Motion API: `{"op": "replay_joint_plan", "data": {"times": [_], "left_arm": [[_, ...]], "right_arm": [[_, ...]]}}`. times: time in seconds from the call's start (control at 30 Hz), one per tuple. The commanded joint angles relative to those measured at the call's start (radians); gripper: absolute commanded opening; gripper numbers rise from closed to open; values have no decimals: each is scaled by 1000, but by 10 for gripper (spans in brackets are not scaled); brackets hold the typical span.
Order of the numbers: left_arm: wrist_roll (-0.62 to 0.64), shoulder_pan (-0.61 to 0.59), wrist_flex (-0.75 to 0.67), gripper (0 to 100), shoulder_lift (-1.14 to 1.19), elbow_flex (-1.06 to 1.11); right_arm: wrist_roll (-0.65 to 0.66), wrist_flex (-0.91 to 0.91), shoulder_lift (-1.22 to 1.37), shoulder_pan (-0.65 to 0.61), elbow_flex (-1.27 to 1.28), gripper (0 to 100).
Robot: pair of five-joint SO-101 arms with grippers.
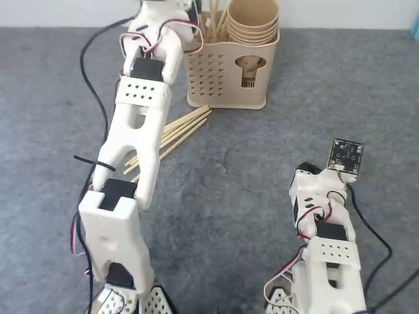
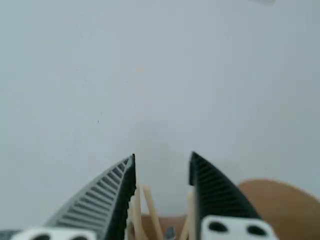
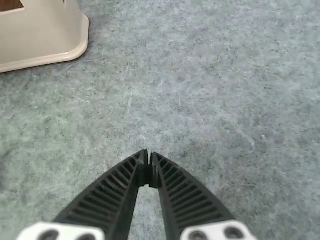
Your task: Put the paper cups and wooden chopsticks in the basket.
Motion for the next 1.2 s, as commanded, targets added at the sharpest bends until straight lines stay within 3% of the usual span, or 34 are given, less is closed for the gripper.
{"op": "replay_joint_plan", "data": {"times": [0.0,0.13,0.37,0.47,0.53,0.73,0.9,1.17], "left_arm": [[-34,-6,199,310,-92,-59],[-34,-21,411,305,-215,-58],[-37,-112,901,305,-373,-51],[-123,-160,1073,305,-370,-36],[-204,-192,1115,305,-358,8],[-417,-293,1045,303,-285,232],[-578,-308,865,222,-227,464],[-732,-308,540,222,-203,708]], "right_arm": [[15,-25,-30,-4,-12,8],[15,-25,-30,-4,-12,8],[15,-18,-31,-4,-11,8],[15,-16,-31,-4,-9,8],[15,-16,-31,-4,-9,8],[15,-15,-31,-4,-8,8],[15,-15,-31,-4,-8,8],[15,-15,-31,-4,-8,8]]}}
